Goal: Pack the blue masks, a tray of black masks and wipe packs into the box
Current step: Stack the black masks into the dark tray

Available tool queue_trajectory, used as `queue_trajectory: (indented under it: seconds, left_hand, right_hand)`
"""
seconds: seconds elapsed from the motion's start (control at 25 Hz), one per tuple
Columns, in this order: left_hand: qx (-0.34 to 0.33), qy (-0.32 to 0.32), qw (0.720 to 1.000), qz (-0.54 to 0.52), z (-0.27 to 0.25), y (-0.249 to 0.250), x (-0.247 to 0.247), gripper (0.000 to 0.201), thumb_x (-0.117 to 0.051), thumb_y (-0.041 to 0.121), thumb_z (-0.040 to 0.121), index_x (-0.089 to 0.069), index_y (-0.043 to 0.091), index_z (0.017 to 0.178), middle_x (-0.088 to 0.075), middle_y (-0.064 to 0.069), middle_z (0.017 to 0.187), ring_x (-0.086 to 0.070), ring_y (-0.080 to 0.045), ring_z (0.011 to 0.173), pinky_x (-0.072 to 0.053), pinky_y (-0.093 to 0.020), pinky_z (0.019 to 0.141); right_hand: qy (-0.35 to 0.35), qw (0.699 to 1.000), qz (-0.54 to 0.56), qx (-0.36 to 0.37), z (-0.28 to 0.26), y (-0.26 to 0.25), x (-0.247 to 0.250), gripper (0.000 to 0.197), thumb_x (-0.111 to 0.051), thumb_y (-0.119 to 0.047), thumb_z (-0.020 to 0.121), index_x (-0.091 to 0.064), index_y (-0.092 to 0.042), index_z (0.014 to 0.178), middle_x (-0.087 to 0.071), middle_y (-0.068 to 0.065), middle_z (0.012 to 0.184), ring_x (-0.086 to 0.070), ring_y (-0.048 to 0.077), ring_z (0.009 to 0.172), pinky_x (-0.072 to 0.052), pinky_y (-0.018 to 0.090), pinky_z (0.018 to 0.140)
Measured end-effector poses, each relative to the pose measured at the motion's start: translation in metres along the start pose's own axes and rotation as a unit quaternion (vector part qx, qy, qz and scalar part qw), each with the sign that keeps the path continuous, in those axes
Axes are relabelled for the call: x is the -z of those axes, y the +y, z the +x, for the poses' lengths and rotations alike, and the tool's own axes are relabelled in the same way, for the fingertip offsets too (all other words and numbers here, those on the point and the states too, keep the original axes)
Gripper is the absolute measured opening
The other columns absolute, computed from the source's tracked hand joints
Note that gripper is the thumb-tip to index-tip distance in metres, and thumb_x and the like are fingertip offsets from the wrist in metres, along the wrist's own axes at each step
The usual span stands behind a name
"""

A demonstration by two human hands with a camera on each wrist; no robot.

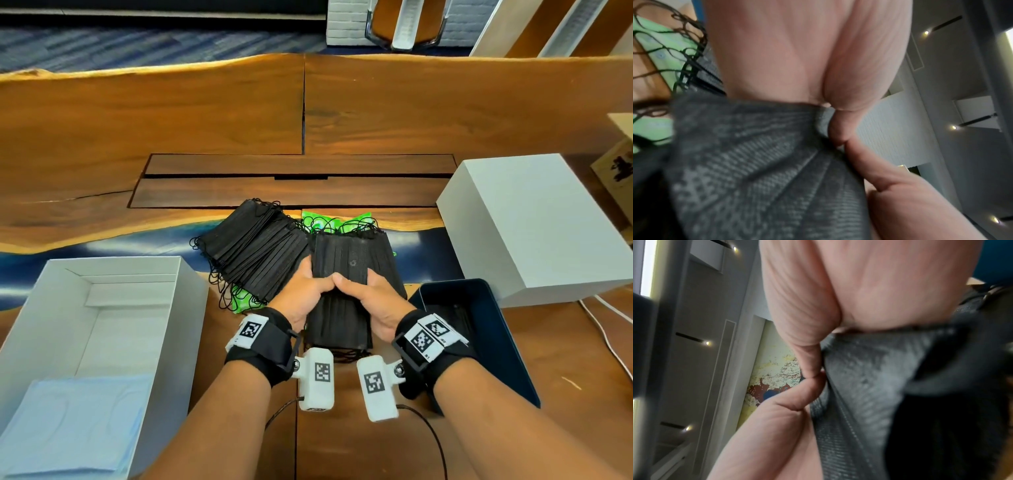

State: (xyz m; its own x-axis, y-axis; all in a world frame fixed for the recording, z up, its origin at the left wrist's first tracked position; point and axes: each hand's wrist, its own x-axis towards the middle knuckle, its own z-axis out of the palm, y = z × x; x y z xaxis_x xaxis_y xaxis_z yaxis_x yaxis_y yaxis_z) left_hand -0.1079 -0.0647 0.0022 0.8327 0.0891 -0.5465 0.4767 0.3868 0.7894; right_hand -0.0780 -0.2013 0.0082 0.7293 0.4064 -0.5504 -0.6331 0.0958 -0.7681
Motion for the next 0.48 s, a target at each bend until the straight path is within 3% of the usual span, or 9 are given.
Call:
queue_trajectory:
  seconds: [0.12, 0.28, 0.48]
  left_hand:
    - [0.012, 0.034, 0.999, 0.001, 0.005, -0.003, 0.000, 0.028, -0.052, 0.007, 0.099, -0.054, 0.007, 0.127, -0.065, -0.019, 0.122, -0.064, -0.032, 0.109, -0.055, -0.044, 0.089]
    - [0.022, 0.020, 0.999, 0.016, 0.010, -0.003, 0.010, 0.023, -0.049, 0.006, 0.100, -0.057, 0.007, 0.121, -0.066, -0.017, 0.122, -0.063, -0.033, 0.112, -0.051, -0.051, 0.097]
    - [0.018, 0.005, 0.999, 0.033, 0.011, -0.004, 0.000, 0.026, -0.054, 0.012, 0.099, -0.055, 0.005, 0.124, -0.068, -0.017, 0.118, -0.066, -0.031, 0.107, -0.056, -0.046, 0.089]
  right_hand:
    - [0.026, 1.000, -0.006, 0.004, 0.006, -0.002, 0.002, 0.031, -0.061, -0.006, 0.092, -0.058, -0.007, 0.123, -0.069, 0.018, 0.114, -0.066, 0.032, 0.106, -0.056, 0.046, 0.089]
    - [0.055, 0.997, -0.053, 0.022, 0.008, -0.005, 0.011, 0.030, -0.066, 0.000, 0.088, -0.063, -0.001, 0.117, -0.073, 0.015, 0.105, -0.071, 0.025, 0.092, -0.059, 0.038, 0.075]
    - [0.064, 0.993, -0.089, 0.031, 0.005, -0.004, 0.018, 0.022, -0.064, -0.002, 0.090, -0.066, -0.009, 0.111, -0.073, 0.013, 0.108, -0.069, 0.027, 0.099, -0.058, 0.041, 0.085]
